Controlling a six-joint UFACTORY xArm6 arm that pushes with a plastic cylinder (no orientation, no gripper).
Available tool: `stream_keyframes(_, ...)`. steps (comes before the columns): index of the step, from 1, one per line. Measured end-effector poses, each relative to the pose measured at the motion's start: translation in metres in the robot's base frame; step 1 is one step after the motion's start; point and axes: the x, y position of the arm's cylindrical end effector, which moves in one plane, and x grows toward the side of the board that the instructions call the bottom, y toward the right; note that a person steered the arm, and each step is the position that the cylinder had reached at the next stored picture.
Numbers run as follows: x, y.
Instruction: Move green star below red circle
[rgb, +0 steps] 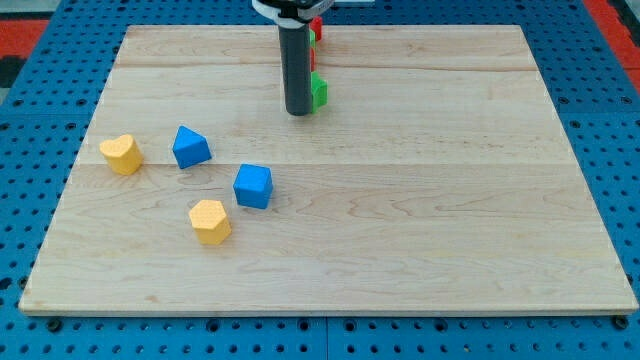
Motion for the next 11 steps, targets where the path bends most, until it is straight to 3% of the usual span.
stream_keyframes(3, 0.0, 0.084)
stream_keyframes(5, -0.018, 0.036)
stream_keyframes(6, -0.012, 0.005)
stream_keyframes(7, 0.021, -0.003)
stream_keyframes(8, 0.021, -0.059)
stream_keyframes(11, -0.023, -0.036)
